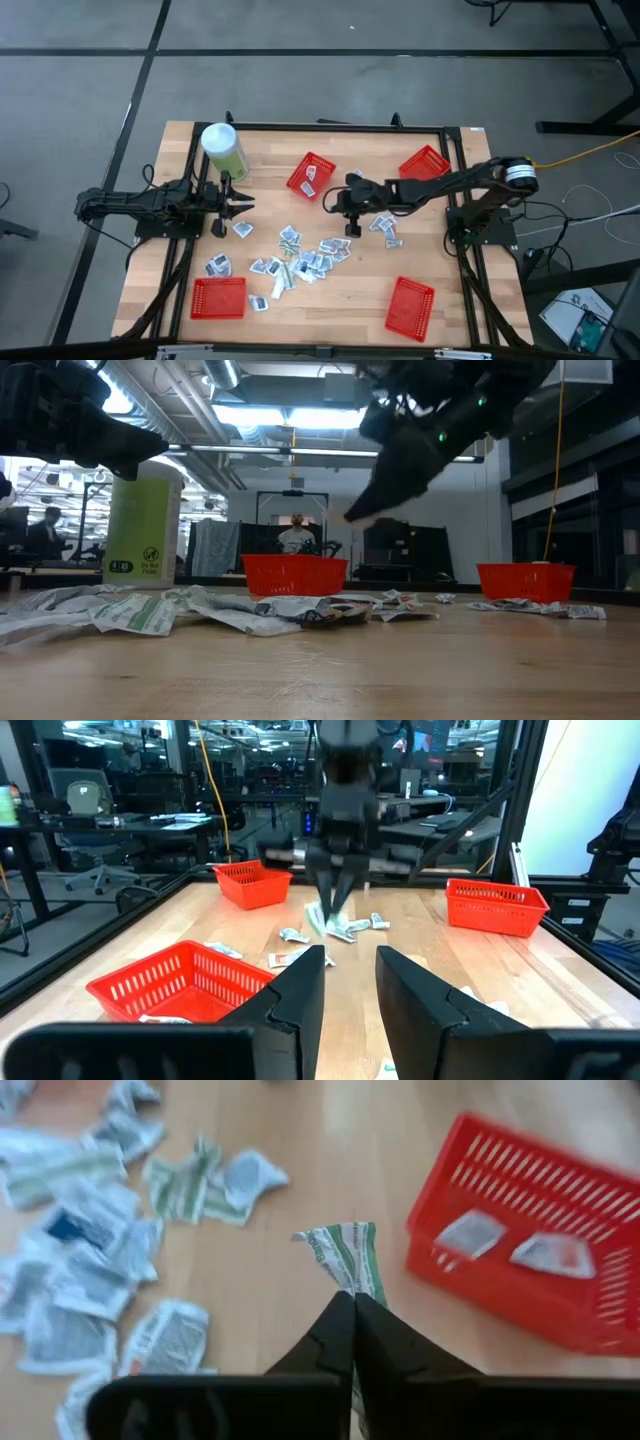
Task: Pick & Place First Aid Supplies
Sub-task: Put the green bandage into the red container, then put the orange ointment pack into the red container
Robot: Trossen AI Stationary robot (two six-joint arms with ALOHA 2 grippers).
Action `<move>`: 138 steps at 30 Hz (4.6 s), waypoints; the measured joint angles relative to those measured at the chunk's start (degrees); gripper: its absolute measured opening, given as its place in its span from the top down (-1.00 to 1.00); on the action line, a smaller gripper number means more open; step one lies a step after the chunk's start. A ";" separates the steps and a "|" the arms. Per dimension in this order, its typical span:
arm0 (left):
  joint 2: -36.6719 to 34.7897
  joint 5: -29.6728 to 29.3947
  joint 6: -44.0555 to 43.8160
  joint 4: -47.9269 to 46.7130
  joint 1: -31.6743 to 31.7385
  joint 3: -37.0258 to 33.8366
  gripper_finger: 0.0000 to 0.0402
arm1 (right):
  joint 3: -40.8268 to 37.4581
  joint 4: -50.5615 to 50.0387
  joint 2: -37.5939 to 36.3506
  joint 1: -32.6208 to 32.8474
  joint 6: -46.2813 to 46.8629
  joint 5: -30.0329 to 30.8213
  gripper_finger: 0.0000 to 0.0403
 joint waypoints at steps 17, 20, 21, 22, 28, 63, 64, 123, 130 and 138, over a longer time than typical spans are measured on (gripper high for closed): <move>0.00 0.00 0.00 0.00 0.00 0.00 0.56 | 0.04 -11.94 -13.23 0.02 2.29 0.16 0.97; 0.02 0.00 0.00 0.00 0.00 0.00 0.56 | 0.04 -16.31 -15.55 -0.25 3.28 2.95 0.91; 0.00 0.00 0.00 0.02 0.00 0.00 0.56 | 0.04 -17.83 -16.30 -0.39 3.90 4.60 0.90; 0.01 0.00 0.00 0.00 0.00 0.00 0.56 | 0.04 -19.58 -17.03 -0.60 4.67 6.42 0.89; 0.02 0.00 0.00 0.00 0.00 -0.02 0.56 | 0.07 -29.08 -21.31 -2.12 8.08 12.56 0.92; 0.00 0.00 0.00 0.00 0.00 0.00 0.56 | 0.07 -63.72 -32.78 -21.95 29.31 34.62 0.88; 0.00 0.00 0.00 0.00 0.00 -0.01 0.56 | 0.07 -63.72 -32.78 -22.24 28.82 34.63 0.88; 0.00 0.00 0.00 0.00 0.00 -0.01 0.56 | 0.07 -43.34 -26.47 -13.19 30.67 7.10 0.41; 0.01 0.00 0.00 0.00 0.00 0.00 0.56 | 0.09 -38.69 -19.65 -8.21 26.95 7.08 0.41; 0.01 0.00 0.00 0.02 0.00 0.00 0.56 | 0.09 -32.06 -12.26 -3.81 25.39 7.10 0.41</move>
